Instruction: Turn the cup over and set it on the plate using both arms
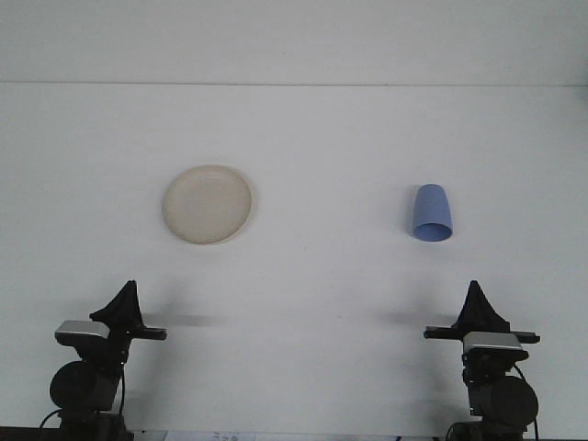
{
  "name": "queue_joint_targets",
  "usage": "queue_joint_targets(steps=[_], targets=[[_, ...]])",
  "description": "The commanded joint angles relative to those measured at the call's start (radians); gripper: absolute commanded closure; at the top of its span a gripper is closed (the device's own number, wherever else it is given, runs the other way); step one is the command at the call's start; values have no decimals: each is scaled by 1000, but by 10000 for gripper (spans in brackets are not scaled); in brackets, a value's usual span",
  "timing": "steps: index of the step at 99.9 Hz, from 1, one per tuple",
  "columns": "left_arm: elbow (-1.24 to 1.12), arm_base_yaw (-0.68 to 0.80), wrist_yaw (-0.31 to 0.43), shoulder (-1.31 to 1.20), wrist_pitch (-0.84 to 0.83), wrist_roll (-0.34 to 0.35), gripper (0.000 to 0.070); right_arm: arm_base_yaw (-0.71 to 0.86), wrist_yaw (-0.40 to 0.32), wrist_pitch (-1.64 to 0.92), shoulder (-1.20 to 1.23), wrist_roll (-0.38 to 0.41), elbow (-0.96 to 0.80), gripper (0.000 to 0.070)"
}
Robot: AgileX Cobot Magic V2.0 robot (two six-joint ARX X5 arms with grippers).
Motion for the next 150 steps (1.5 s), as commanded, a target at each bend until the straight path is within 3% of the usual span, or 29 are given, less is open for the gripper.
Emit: queue_joint_targets(steps=[1, 31, 68, 85, 90, 95, 100, 105, 126, 137, 150], targets=[[-19, -1, 5, -2, 10, -6, 684, 0, 0, 16, -2, 13, -2, 700], [-19, -1, 5, -2, 9, -6, 685, 1, -22, 32, 9, 14, 59, 700], [-19, -1, 5, -2, 9, -6, 684, 1, -69, -442, 438, 43, 560, 700], [-19, -1, 5, -2, 9, -6, 685, 1, -119, -427, 590, 43, 680, 693], [-19, -1, 5, -2, 10, -6, 684, 1, -117, -402, 623, 43, 686, 623], [-19, -1, 5, -2, 9, -6, 684, 1, -116, -391, 649, 43, 686, 469], [-19, -1, 5, -2, 10, -6, 684, 1, -114, -394, 682, 44, 686, 248], [-19, -1, 5, -2, 9, -6, 684, 2, -118, -397, 713, 49, 686, 156], [-19, -1, 5, -2, 9, -6, 684, 56, -92, -363, 837, 65, 658, 150], [-19, -1, 5, -2, 9, -6, 684, 91, 5, -282, 906, 65, 609, 151], [-19, -1, 5, -2, 10, -6, 684, 103, -22, -175, 985, 101, 556, 152]])
